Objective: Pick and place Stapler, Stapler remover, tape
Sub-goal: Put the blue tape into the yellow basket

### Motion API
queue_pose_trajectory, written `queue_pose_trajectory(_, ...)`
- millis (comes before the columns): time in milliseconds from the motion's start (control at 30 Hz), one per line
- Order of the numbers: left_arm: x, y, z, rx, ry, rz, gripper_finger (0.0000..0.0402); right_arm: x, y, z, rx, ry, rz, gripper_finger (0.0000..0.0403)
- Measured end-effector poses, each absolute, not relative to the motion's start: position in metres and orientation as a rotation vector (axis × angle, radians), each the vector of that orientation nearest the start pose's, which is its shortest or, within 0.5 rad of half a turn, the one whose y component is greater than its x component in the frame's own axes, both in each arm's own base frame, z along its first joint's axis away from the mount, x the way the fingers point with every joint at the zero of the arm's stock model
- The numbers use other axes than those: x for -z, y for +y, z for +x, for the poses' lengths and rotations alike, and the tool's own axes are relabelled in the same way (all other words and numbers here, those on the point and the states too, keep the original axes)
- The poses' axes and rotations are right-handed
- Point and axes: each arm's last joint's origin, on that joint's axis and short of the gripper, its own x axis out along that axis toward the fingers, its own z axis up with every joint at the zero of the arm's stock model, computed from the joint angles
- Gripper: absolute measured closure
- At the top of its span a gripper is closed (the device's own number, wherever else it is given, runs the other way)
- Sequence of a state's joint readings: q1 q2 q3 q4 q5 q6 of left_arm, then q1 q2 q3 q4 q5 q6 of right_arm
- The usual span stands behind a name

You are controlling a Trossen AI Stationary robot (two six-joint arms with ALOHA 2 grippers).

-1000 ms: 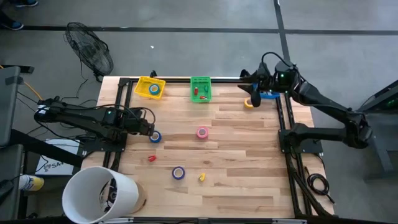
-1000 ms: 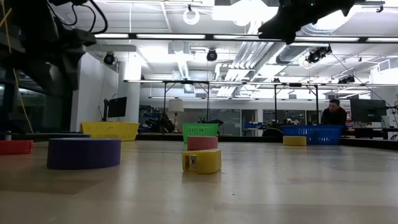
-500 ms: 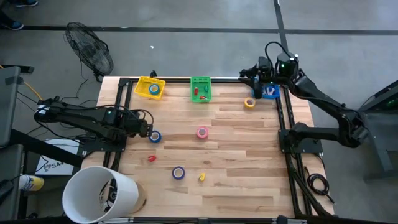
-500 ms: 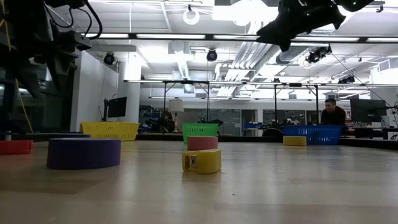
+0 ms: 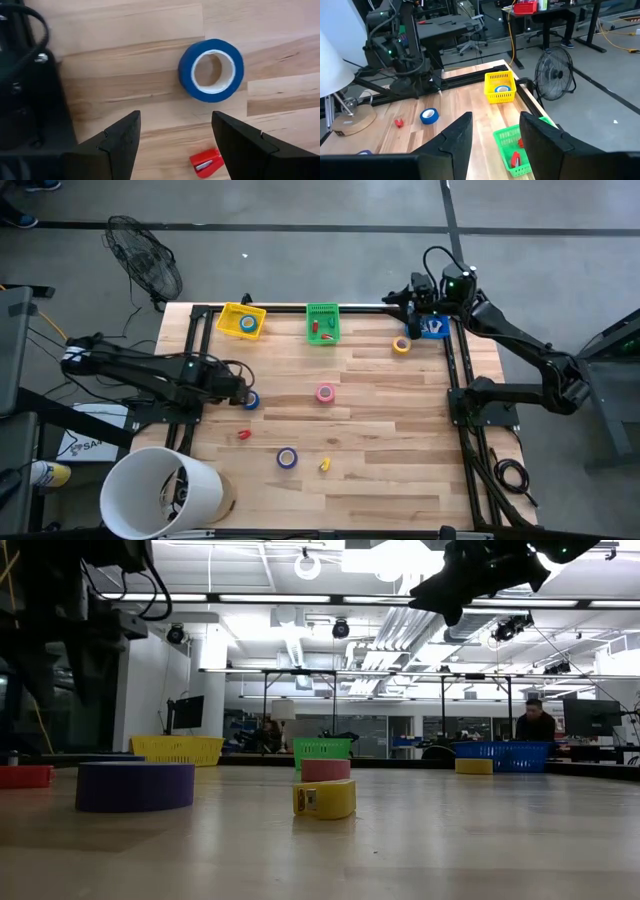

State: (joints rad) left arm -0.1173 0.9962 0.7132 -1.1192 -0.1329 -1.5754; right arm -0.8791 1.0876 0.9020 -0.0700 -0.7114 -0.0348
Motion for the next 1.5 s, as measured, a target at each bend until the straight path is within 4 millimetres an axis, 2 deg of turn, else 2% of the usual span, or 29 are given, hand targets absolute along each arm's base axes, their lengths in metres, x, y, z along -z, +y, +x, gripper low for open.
queue_pose_trajectory(500,-0.199,-0.016,0.169,-1.152,1.058,-1.141,0.0161,-0.328,-0.17,0.165,0.162,0.189,0.136,0.0249)
queue_pose_trajectory(867,-0.194,-0.016,0.167,-1.274,1.009,-1.236,0.0161,-0.327,-0.169,0.165,0.161,0.198,0.13,0.0249)
queue_pose_trajectory(1500,-0.187,-0.016,0.175,-1.324,0.921,-1.333,0.0161,-0.324,-0.169,0.164,0.157,0.222,0.083,0.0249)
